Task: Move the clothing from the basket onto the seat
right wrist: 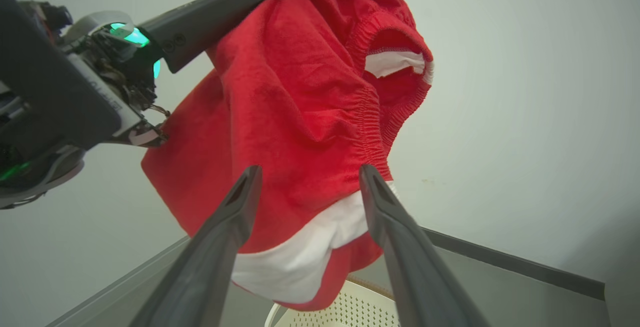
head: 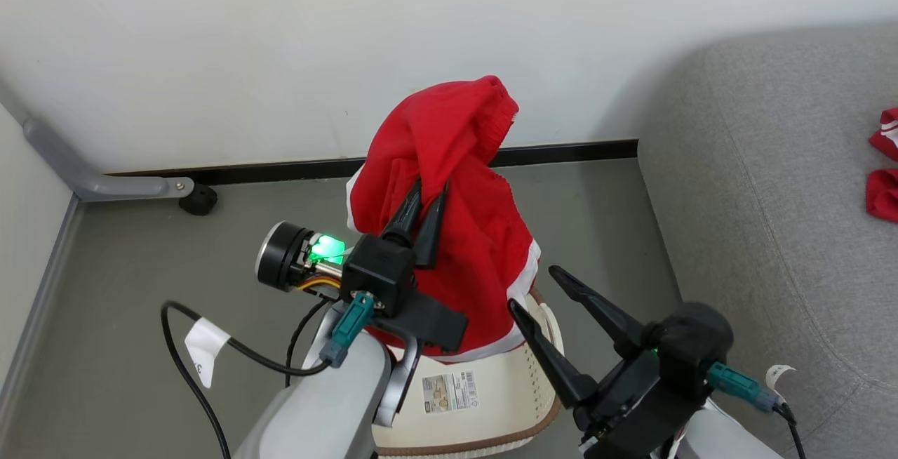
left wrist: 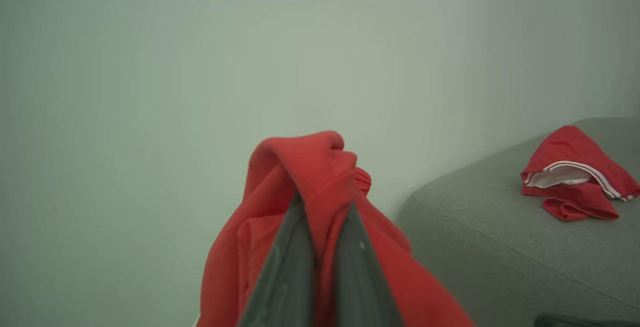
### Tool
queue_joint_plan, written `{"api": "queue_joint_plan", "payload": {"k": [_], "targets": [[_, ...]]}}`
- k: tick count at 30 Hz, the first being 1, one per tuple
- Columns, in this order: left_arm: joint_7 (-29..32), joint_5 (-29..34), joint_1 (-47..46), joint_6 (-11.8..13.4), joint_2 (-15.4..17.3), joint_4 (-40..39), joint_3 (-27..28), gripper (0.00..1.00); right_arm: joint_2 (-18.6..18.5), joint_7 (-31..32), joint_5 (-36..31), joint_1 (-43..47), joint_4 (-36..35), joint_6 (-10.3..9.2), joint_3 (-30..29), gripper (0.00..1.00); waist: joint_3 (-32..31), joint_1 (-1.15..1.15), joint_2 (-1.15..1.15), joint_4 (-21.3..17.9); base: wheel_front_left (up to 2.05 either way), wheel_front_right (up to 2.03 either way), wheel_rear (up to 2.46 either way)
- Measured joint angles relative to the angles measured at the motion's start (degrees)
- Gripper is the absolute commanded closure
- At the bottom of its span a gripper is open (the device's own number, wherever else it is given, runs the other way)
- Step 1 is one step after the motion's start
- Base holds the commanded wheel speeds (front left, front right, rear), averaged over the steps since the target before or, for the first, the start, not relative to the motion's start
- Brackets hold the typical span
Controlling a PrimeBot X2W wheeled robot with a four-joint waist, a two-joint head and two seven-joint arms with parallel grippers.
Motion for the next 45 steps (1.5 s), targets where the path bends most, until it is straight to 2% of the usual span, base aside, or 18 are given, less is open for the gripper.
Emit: {"api": "queue_joint_plan", "payload": {"k": [9,18,20,21,25,35,36,39,40,45], "targets": [[0.0,0.58,-1.14,-0.01,0.01,-0.83,-2.8,1.0,0.15,0.0,-1.48,-5.33,-0.02,0.01,6.99,0.0,1.31,0.0,0.0,1.26,0.0,0.0,0.0],[0.0,-0.26,-1.35,-0.01,0.0,-1.93,-4.19,1.0,1.27,0.0,-1.83,-9.88,6.21,0.01,7.57,0.0,1.96,0.0,0.0,2.16,0.0,0.0,0.0],[0.0,-0.42,-1.35,-0.01,0.01,-2.23,-4.58,1.0,1.43,0.0,-1.83,-10.72,7.89,0.01,7.65,0.58,2.1,0.0,0.0,2.35,0.0,0.0,0.0],[0.0,-0.52,-1.35,-0.01,0.02,-2.35,-4.82,1.0,1.53,0.0,-1.82,-11.15,8.62,0.01,7.73,0.98,2.16,0.0,0.0,2.45,0.0,0.0,0.0],[0.0,-0.96,-1.34,-0.01,0.01,-2.82,-5.31,1.0,1.94,0.0,-1.03,-12.36,10.54,0.01,7.47,1.0,2.41,0.0,0.0,2.88,0.0,0.0,0.0],[-0.01,-1.36,0.11,0.0,0.1,-1.26,-3.21,1.0,1.47,0.0,2.33,-13.56,9.26,0.01,5.39,1.0,2.61,0.0,0.0,2.61,0.0,0.0,0.0],[-0.01,-1.36,0.46,0.0,0.09,-0.99,-3.28,0.89,1.34,0.0,2.4,-13.69,9.26,0.01,5.28,1.0,2.58,0.0,0.0,2.43,0.0,0.0,0.0],[-0.01,-1.57,1.26,0.0,0.1,-0.42,-3.59,0.06,0.8,0.0,3.36,-14.1,9.06,0.01,4.14,1.0,2.42,0.0,0.0,1.84,0.0,0.0,0.0],[-0.01,-2.48,1.33,0.0,0.1,-0.25,-3.76,0.0,0.62,0.0,3.64,-14.15,8.69,0.01,3.68,1.0,2.35,0.0,0.0,1.65,0.0,0.0,0.0],[-0.01,-3.88,1.57,0.0,0.1,0.55,-4.53,0.0,-0.19,0.0,4.86,-14.46,7.49,0.01,2.18,1.0,1.84,0.0,0.0,0.81,0.0,0.0,0.0]]}}
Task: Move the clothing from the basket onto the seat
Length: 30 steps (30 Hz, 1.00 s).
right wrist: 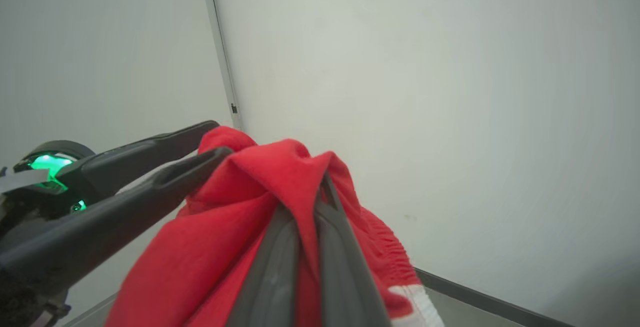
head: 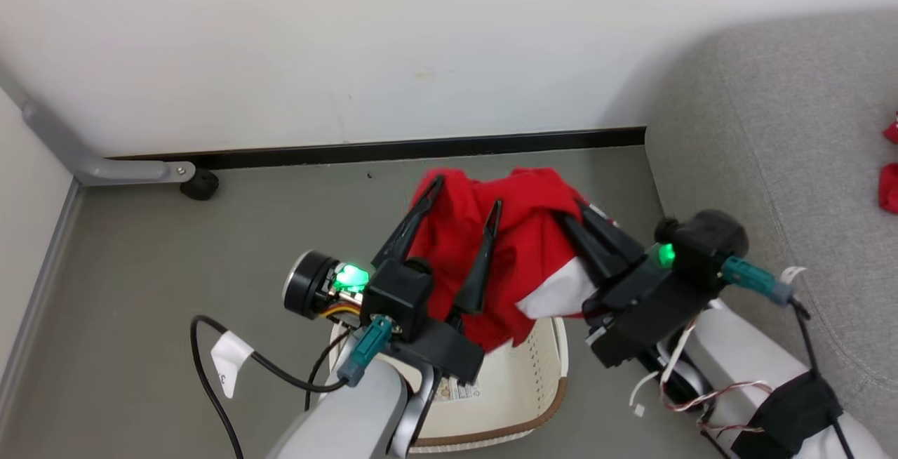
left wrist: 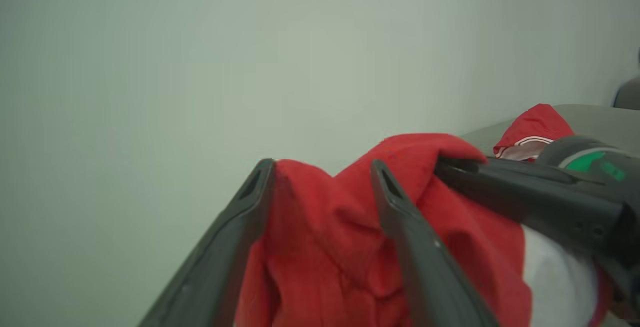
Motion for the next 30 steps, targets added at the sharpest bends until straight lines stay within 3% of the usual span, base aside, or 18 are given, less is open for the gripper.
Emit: {"api": "queue_joint_plan", "payload": {"k": [13,30], "targets": [[0.0,-1.44,3.5,0.0,0.1,2.46,-0.96,0.0,-3.31,0.0,1.43,-1.54,0.02,0.0,-7.69,1.0,-0.46,0.0,0.0,-4.32,0.0,0.0,0.0],[0.0,-4.55,2.4,0.0,0.18,3.47,-3.88,0.0,-5.99,0.0,2.22,-2.79,-1.86,0.0,-9.05,1.0,1.83,0.0,0.0,-14.13,0.0,0.0,0.0]]}}
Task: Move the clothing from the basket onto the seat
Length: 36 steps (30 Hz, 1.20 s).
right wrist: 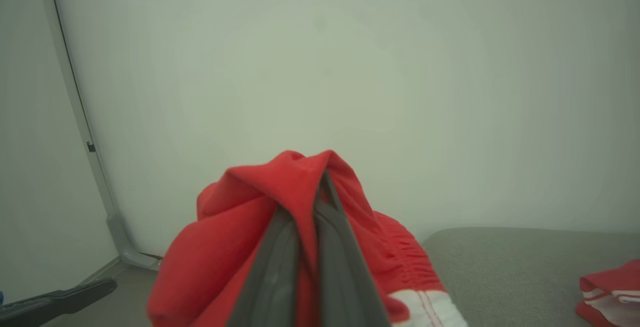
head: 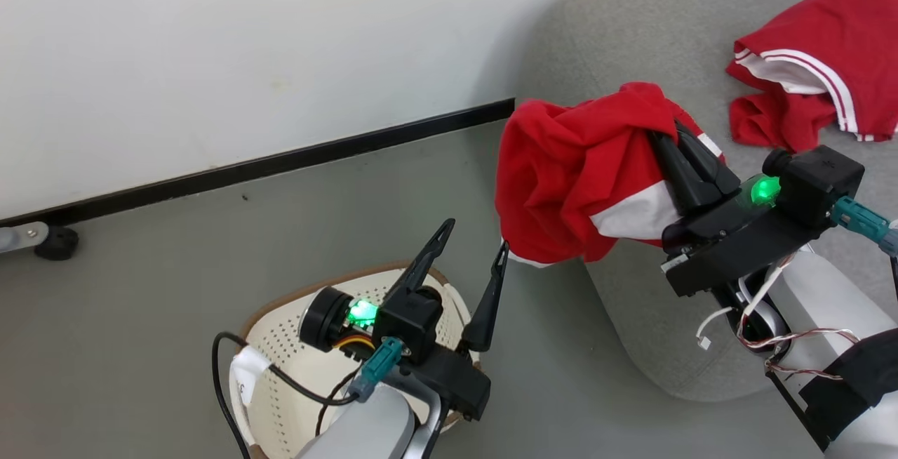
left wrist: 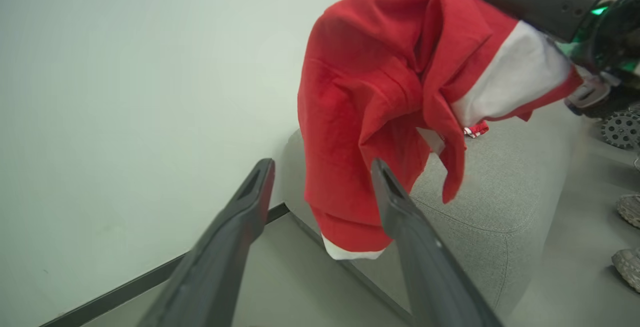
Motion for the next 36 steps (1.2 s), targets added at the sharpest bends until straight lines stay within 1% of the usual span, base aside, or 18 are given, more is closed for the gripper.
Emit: {"api": "queue_joint_plan", "payload": {"k": [7,8,24,30,36], "targets": [[0.0,-1.6,-1.71,0.0,0.02,0.86,-0.92,0.0,-0.2,0.0,1.1,0.09,-0.7,0.0,-0.25,1.0,0.74,0.0,0.0,-3.82,0.0,0.0,0.0],[0.0,-1.6,-1.71,0.0,0.02,0.86,-0.92,0.0,-0.2,0.0,1.1,0.09,-0.7,0.0,-0.25,1.0,0.74,0.0,0.0,-3.82,0.0,0.0,0.0],[0.0,-3.03,-4.42,0.0,0.11,2.82,-2.3,0.0,-0.3,0.0,2.31,0.65,-3.03,0.0,-0.09,1.0,1.24,0.0,0.0,-11.47,0.0,0.0,0.0],[0.0,-3.67,-5.56,0.0,0.09,2.78,-4.44,0.0,-1.75,0.0,2.37,0.77,-4.11,0.0,-0.81,1.0,1.55,0.0,0.0,-13.91,0.0,0.0,0.0],[0.0,-5.13,-6.3,0.0,0.12,2.78,-6.28,0.0,-4.48,0.0,2.75,0.98,-5.22,0.0,-3.35,1.0,2.87,0.0,0.0,-14.63,0.0,0.0,0.0]]}}
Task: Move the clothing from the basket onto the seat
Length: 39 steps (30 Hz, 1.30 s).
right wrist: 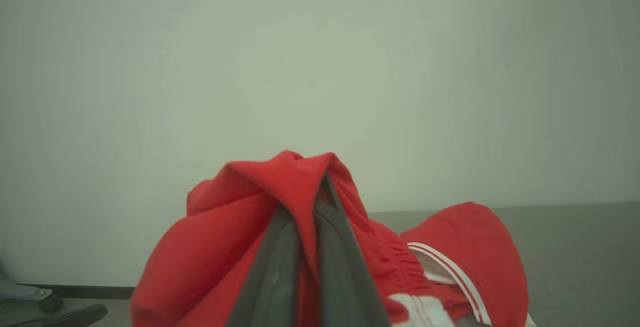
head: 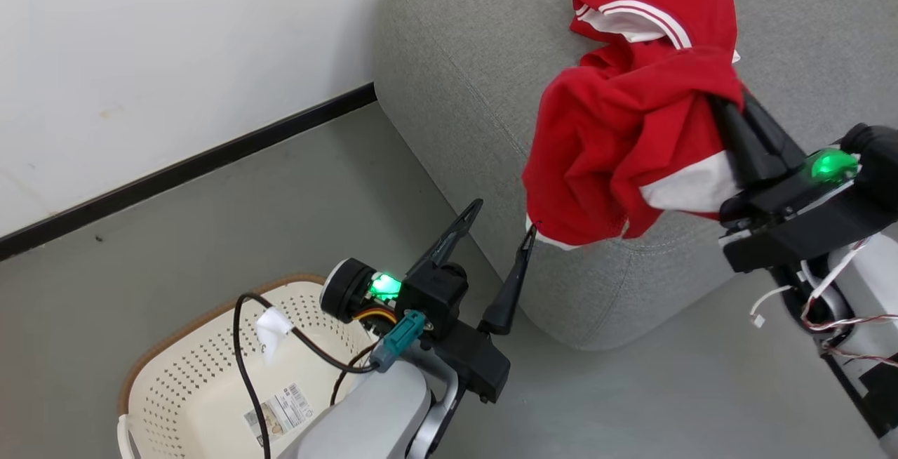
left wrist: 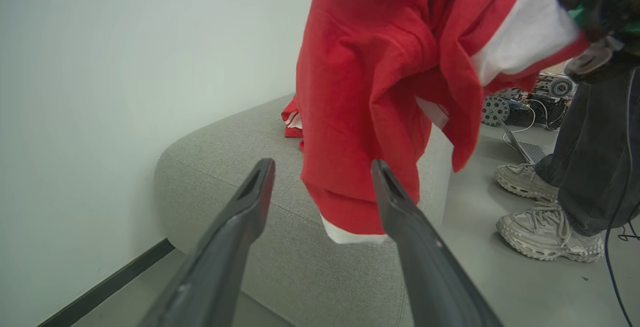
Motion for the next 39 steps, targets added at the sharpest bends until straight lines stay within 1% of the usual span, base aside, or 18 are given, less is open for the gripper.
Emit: {"api": "queue_joint_plan", "payload": {"k": [5,12,20,24,30,39], "targets": [[0.0,-0.44,-0.4,0.0,0.01,-0.01,-0.68,0.0,-3.64,0.0,0.05,-2.56,0.66,0.0,-2.81,1.0,1.5,0.0,0.0,-0.04,0.0,0.0,0.0],[0.0,-0.9,-1.96,0.0,0.07,-0.02,-2.82,0.0,-9.09,-0.01,1.27,-8.12,2.78,0.0,-8.71,1.0,4.49,0.0,0.0,0.23,0.0,0.0,0.0],[0.0,-1.35,-4.6,0.0,0.18,-0.11,-4.61,0.0,-15.75,-0.01,1.89,-14.19,5.79,0.01,-11.05,1.0,8.89,0.0,0.0,1.41,0.0,0.0,0.0],[0.0,-1.42,-5.39,0.0,0.29,-0.15,-5.38,0.0,-18.25,-0.01,1.91,-17.07,7.61,0.01,-12.44,1.0,11.31,0.0,0.0,2.41,0.0,0.0,0.0],[0.0,-1.43,-6.36,0.0,0.44,-0.2,-6.24,0.0,-21.61,-0.01,2.18,-20.95,11.92,0.07,-14.16,1.0,14.94,0.01,0.0,4.29,0.0,0.0,0.0],[0.0,-1.43,-7.14,0.0,0.57,-1.02,-7.05,0.0,-27.64,-0.02,3.13,-28.64,19.94,0.07,-17.23,1.0,20.6,0.0,0.0,7.4,0.0,0.0,0.0]]}}
